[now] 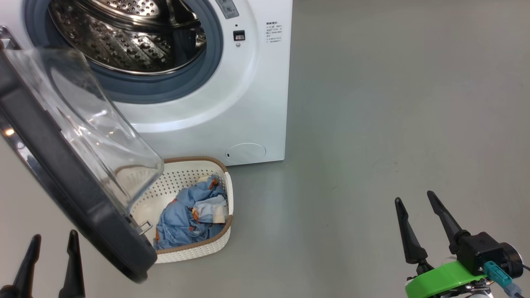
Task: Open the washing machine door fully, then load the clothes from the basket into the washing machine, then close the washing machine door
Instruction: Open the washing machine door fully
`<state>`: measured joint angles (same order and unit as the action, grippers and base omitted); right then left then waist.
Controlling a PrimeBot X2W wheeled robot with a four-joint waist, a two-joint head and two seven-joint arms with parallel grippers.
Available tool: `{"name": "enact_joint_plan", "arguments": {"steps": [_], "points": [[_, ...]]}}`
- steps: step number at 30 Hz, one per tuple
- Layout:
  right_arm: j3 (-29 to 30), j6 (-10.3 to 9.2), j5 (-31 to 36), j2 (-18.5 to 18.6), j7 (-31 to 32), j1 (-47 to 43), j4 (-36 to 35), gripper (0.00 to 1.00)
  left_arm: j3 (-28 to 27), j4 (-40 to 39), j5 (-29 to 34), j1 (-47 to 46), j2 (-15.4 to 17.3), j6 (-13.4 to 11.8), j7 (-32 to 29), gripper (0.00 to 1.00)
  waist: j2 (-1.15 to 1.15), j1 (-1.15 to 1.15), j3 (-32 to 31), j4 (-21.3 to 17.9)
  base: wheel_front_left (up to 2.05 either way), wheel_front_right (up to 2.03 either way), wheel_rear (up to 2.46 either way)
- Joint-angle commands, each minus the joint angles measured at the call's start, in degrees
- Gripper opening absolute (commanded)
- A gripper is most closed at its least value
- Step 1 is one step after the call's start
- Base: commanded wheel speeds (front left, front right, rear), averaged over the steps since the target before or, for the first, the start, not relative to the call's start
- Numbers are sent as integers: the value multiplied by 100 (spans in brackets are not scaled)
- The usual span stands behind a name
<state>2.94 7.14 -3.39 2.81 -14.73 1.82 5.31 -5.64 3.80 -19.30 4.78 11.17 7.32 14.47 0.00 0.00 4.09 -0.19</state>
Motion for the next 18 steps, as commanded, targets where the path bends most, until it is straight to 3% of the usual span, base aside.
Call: {"name": "enact_joint_plan", "arguments": {"steps": [1,18], "points": [[-88,35,60,7,-27,8,-126,100,-183,-150,58,-78,134,17,52,100,0,0,-6,5,0,0,0],[218,35,-27,7,-27,151,-58,100,-38,-92,63,-84,210,17,52,100,0,0,-39,55,0,0,0]]}}
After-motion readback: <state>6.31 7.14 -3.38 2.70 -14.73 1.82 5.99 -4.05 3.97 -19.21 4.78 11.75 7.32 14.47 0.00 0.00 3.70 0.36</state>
